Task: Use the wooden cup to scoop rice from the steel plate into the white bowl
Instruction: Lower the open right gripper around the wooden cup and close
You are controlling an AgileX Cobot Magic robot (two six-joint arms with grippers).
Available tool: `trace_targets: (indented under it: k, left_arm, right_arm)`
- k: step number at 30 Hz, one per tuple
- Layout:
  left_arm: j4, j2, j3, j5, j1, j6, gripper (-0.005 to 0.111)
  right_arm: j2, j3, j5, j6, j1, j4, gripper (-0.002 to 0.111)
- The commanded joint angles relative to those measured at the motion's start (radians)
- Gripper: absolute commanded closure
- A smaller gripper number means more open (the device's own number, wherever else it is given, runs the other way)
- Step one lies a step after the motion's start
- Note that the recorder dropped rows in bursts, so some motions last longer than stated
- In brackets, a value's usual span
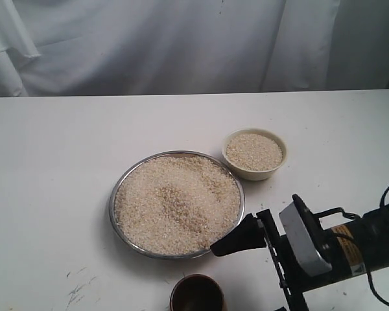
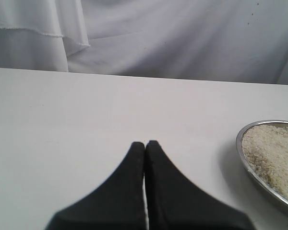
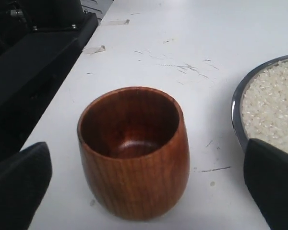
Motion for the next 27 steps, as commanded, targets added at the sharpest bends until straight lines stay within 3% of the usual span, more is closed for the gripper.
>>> trace_targets:
  k: [1,14,18,23,27]
  left_arm:
    - [-0.001,-0.005,0.005,-0.006,-0.002,-0.003,0.107]
    - [-0.001,-0.005,0.005,-0.006,-0.002,-0.003,0.107]
    - [-0.001,-0.005,0.005,-0.006,-0.002,-0.003,0.107]
    - [-0.001,-0.005,0.005,-0.006,-0.002,-0.003,0.107]
    - [-0.001,-0.005,0.005,-0.006,-0.002,-0.003,0.107]
  right_arm:
    - [-0.005,-0.006,-0.012,0.050,0.027,0.030,0.003]
    - [-0.020,-0.007,0.002,0.148,0.072,0.049,0.003]
    - [-0.070,-0.007,0.111,0.201,0.098,-0.022,0.003]
    - [-0.129,-0.007,0.339,0.223,0.208,-0.033,0.003]
    - [-0.129,-0.007,0.358,0.203,0.241,-0.006,0.003]
